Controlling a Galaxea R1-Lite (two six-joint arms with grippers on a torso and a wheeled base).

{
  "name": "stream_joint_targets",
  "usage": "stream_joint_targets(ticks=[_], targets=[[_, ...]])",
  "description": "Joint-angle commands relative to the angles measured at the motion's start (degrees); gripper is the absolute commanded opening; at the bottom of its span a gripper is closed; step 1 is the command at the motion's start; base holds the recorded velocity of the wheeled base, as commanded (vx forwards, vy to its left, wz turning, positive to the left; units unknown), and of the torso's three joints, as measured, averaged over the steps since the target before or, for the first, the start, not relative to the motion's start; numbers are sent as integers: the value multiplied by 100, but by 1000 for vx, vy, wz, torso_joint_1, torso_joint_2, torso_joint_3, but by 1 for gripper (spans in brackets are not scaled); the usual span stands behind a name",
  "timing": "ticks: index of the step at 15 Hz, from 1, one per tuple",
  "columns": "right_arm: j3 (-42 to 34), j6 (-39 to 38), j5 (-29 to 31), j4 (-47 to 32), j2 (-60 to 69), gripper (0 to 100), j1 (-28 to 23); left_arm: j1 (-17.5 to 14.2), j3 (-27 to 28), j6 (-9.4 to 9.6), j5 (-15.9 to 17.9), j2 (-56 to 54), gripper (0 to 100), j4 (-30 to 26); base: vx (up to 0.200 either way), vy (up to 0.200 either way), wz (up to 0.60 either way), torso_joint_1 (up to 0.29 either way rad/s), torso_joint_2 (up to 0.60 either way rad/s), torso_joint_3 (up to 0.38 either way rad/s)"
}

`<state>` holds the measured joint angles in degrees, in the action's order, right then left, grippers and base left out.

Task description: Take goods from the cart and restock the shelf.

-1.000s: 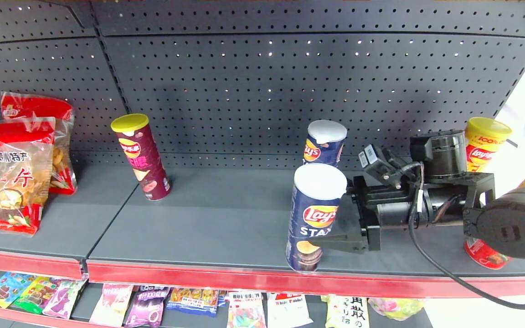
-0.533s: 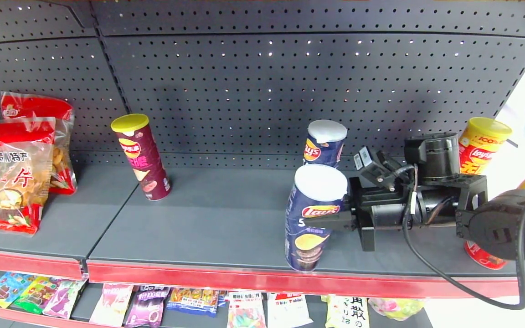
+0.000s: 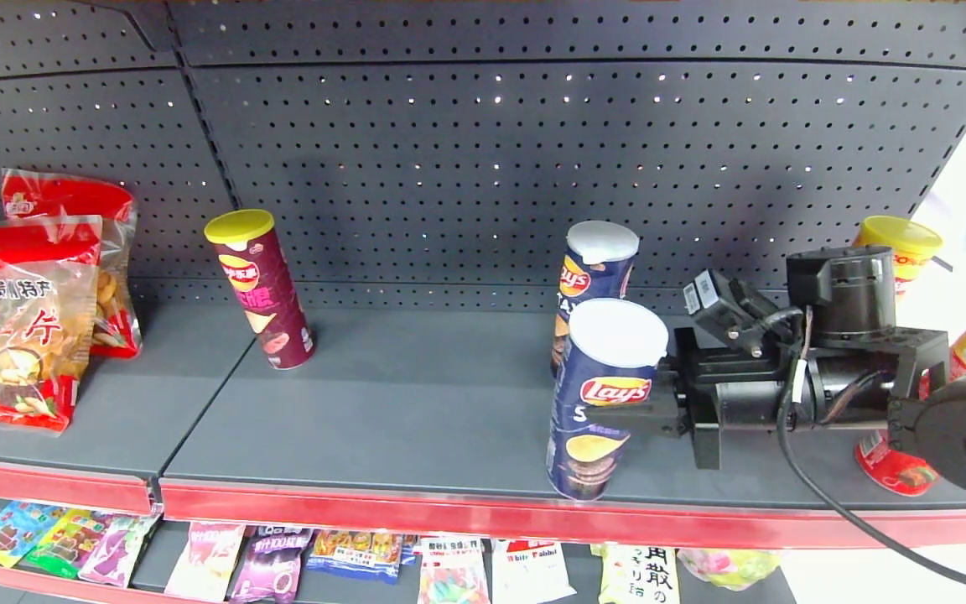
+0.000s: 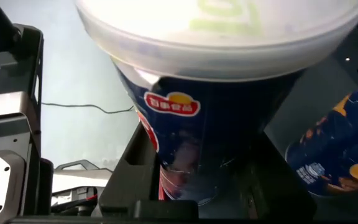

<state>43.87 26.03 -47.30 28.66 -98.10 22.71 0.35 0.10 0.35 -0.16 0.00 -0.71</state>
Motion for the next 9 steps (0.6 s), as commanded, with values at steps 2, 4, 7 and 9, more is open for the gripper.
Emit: stream_joint_targets(ticks=[2, 4, 7, 9], targets=[[-133, 8, 10, 8, 159, 0, -74, 0, -1, 0, -2, 0, 100, 0, 0, 0, 0, 0, 0, 0], [-142, 8, 10, 8, 142, 0, -65, 0, -1, 0, -2, 0, 100, 0, 0, 0, 0, 0, 0, 0], [-160, -1, 81, 8, 98, 0, -65, 0, -1, 0, -2, 0, 100, 0, 0, 0, 0, 0, 0, 0], [-177, -1, 89, 8, 89, 0, -56, 0, -1, 0, -2, 0, 100, 0, 0, 0, 0, 0, 0, 0]])
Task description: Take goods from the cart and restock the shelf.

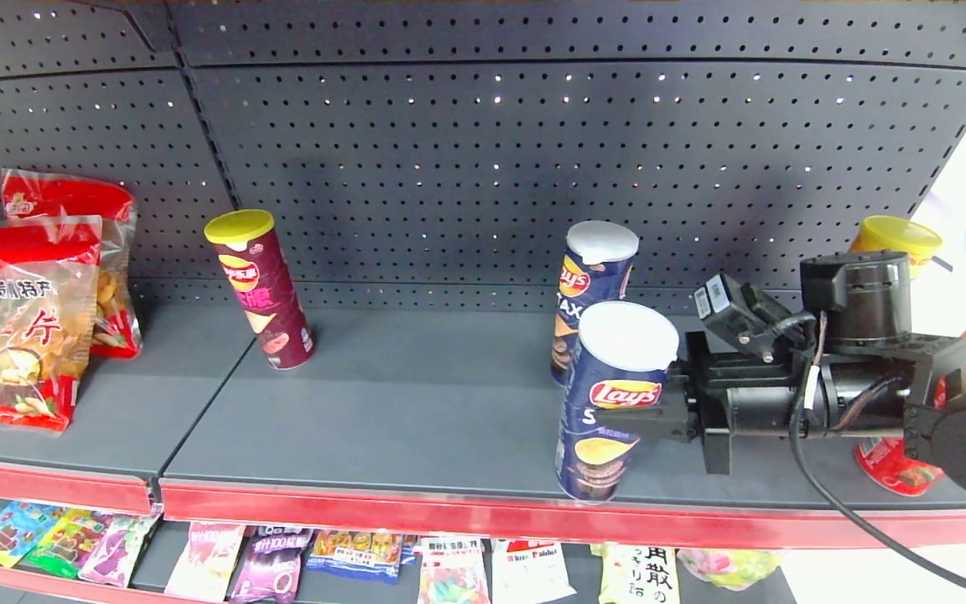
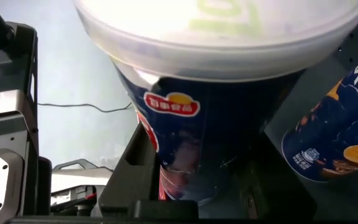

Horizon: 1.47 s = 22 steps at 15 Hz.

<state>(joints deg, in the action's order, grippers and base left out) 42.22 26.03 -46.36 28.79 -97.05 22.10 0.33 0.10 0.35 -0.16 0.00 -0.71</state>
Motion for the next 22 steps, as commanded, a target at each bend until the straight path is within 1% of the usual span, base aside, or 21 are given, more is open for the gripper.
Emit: stream_joint_targets(ticks=[1, 2, 6, 9, 16, 17, 21, 22], targets=[[-12, -1, -5, -5, -25, 0, 13, 2, -1, 0, -2, 0, 100, 0, 0, 0, 0, 0, 0, 0], [-12, -1, -5, -5, -42, 100, 13, 2, -1, 0, -2, 0, 100, 0, 0, 0, 0, 0, 0, 0], [-3, -1, -5, -5, -16, 100, 5, 2, -1, 0, -2, 0, 100, 0, 0, 0, 0, 0, 0, 0], [-82, -1, 4, -5, 116, 100, -101, 2, -1, 0, -2, 0, 100, 0, 0, 0, 0, 0, 0, 0], [-768, -318, 57, -76, 854, 100, -646, 2, -1, 0, -2, 0, 100, 0, 0, 0, 0, 0, 0, 0], [-987, -335, 57, -76, 995, 100, -707, 2, -1, 0, 7, 0, 100, 0, 0, 0, 0, 0, 0, 0], [-1761, -441, 92, -76, 1434, 100, -716, 2, -1, 0, -2, 0, 100, 0, 0, 0, 0, 0, 0, 0], [-1840, -449, 136, -76, 1461, 100, -716, 2, -1, 0, -2, 0, 100, 0, 0, 0, 0, 0, 0, 0]])
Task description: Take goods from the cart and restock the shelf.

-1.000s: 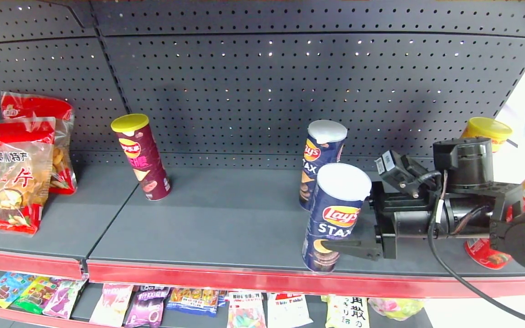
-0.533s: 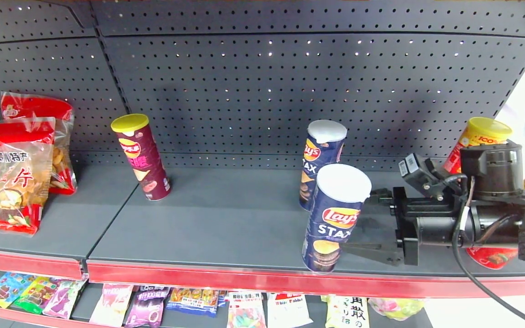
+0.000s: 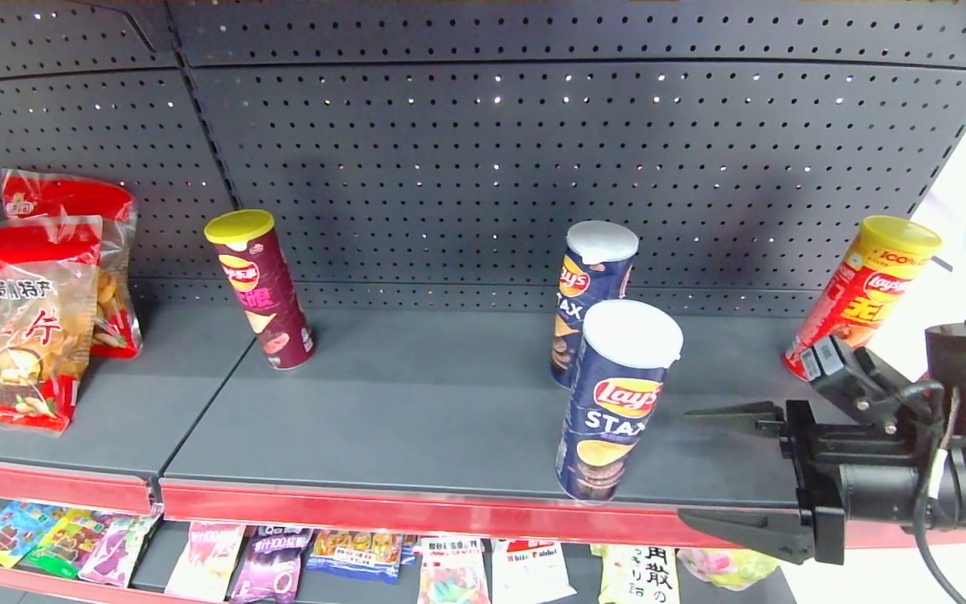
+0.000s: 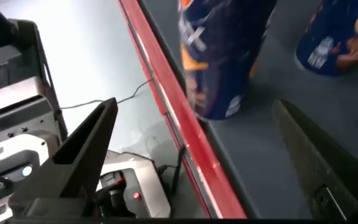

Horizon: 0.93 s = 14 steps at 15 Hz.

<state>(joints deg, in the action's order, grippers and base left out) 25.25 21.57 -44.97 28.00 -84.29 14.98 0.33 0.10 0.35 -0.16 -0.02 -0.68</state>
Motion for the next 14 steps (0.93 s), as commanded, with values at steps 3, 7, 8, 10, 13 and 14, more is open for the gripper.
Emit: stream_joint_targets(ticks=[3, 7, 8, 10, 13, 14], targets=[[-442, -179, 858, -5, 193, 100, 13, 2, -1, 0, -2, 2, 100, -2, 0, 0, 0, 0, 0, 0], [-371, -390, 1720, -5, -70, 100, 93, 2, -1, 0, -2, 2, 100, -2, 0, 0, 0, 0, 0, 0], [-345, -407, 2098, 4, -158, 100, 163, 2, -1, 0, -2, 2, 100, -2, 0, 0, 0, 0, 0, 0], [-125, -407, 2484, 4, -387, 100, 172, 2, -1, 0, -2, 2, 100, -2, 0, 0, 0, 0, 0, 0], [112, -407, 2898, 4, -659, 100, 189, 2, -1, 0, -2, 2, 100, -2, 0, 0, 0, 0, 0, 0], [253, -407, 2941, 4, -782, 100, 251, 2, -1, 0, -2, 2, 100, -2, 0, 0, 0, 0, 0, 0]])
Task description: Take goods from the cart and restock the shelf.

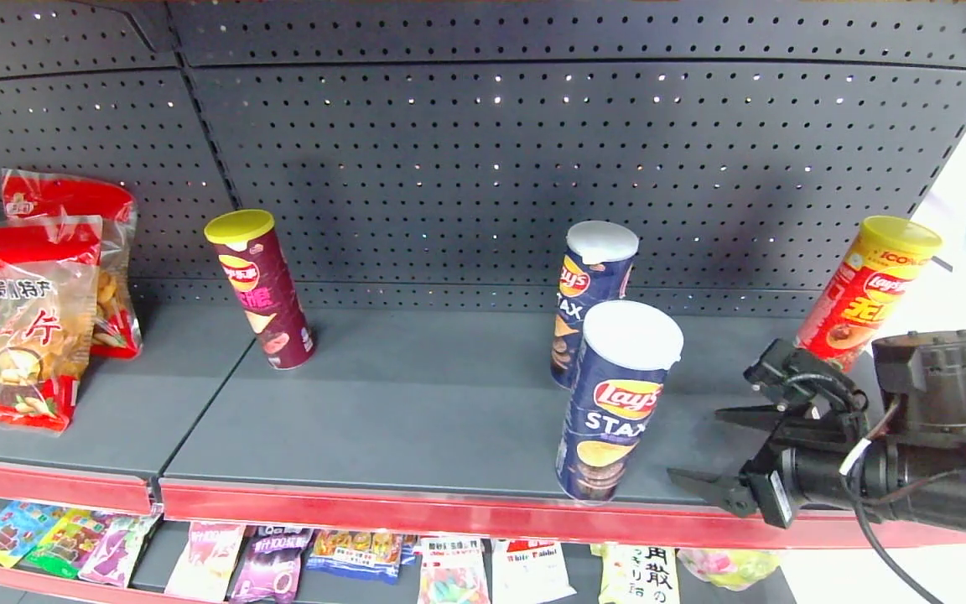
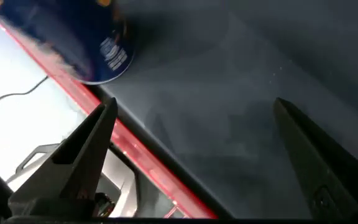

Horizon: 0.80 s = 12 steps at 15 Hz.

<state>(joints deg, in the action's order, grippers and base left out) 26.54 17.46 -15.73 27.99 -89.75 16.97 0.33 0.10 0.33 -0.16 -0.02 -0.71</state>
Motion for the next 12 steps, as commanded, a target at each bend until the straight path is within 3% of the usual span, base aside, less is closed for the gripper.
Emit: stream_joint_targets(ticks=[1, 12], targets=[[167, 3, 122, 5, -298, 100, 114, 2, -1, 2, -2, 2, 100, 0, 0, 0, 0, 0, 0, 0], [580, -155, 588, 57, -887, 100, 412, 2, -1, 2, -2, 2, 100, 0, 0, 0, 0, 0, 0, 0]])
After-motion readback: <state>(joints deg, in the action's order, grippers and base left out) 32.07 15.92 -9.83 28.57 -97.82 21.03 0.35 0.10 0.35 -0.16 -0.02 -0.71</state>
